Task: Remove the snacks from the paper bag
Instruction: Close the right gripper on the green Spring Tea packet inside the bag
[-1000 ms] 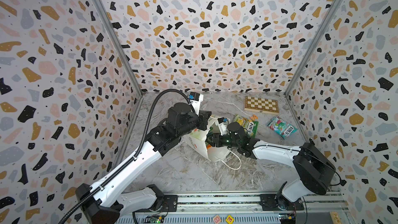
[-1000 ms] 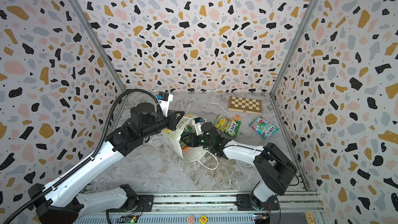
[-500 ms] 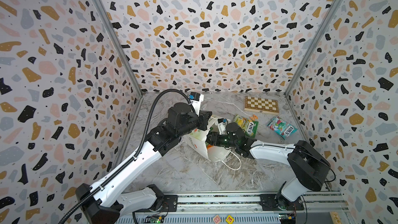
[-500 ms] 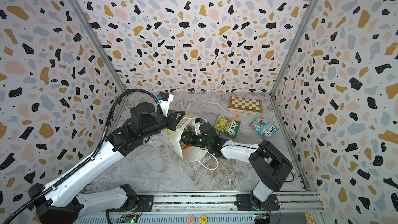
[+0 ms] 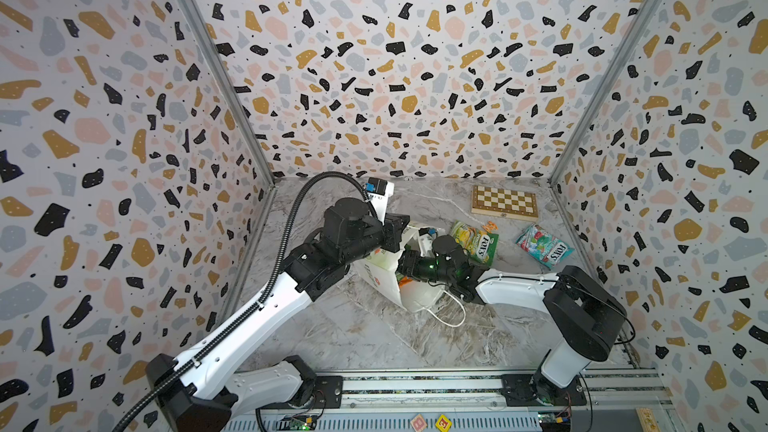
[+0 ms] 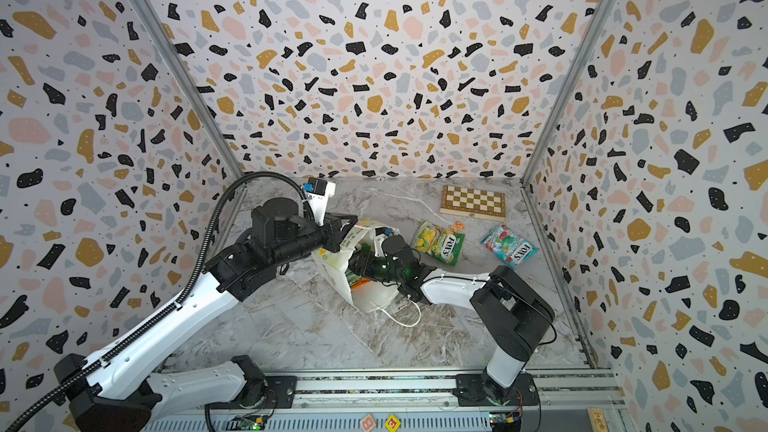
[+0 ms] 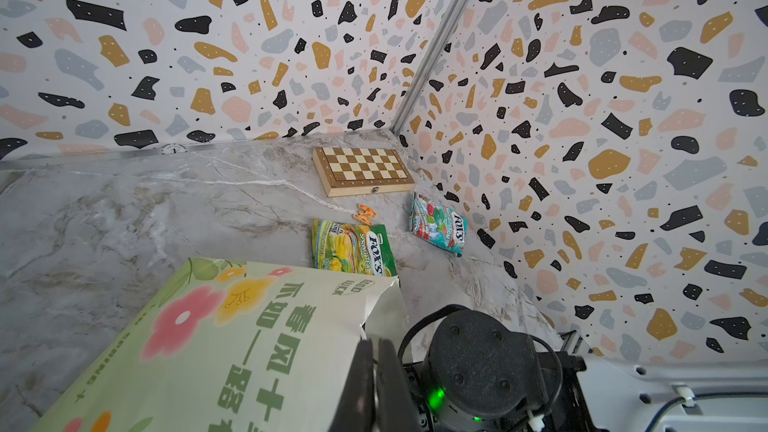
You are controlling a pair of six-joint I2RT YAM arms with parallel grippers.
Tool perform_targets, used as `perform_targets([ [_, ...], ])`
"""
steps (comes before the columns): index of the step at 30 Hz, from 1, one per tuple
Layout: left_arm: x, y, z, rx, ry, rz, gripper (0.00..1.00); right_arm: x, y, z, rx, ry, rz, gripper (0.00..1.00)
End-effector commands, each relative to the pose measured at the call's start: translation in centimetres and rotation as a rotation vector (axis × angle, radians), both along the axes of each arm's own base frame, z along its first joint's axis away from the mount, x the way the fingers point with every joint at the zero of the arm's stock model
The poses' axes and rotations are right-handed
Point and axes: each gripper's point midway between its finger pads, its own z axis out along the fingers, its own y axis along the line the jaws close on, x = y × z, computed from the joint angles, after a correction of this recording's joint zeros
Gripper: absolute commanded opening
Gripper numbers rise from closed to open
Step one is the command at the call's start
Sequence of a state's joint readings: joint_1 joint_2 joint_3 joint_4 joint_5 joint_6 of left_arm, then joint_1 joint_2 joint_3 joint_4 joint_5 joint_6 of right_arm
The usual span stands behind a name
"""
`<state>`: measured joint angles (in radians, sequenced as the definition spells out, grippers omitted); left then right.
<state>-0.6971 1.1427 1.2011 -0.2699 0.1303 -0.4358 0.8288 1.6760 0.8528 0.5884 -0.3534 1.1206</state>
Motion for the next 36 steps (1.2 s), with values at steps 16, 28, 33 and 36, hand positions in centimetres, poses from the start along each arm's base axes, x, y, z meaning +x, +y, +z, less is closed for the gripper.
perform_targets([
  [16,-0.9,-0.2,1.7,-0.029,-0.067,-0.048,0.0,2.9,0.8,1.6,0.132,0.051,-0.115,0.48],
  [28,-1.2,-0.1,1.7,-0.03,-0.069,-0.051,0.0,4.3,1.0,0.4,0.131,0.078,-0.163,0.49],
  [33,-1.2,-0.1,1.6,-0.027,-0.068,-0.052,0.0,5.1,1.4,0.5,0.142,0.067,-0.161,0.37],
  [36,-1.1,0.1,1.5,-0.022,-0.068,-0.044,0.0,5.3,1.5,0.4,0.13,0.048,-0.157,0.22],
])
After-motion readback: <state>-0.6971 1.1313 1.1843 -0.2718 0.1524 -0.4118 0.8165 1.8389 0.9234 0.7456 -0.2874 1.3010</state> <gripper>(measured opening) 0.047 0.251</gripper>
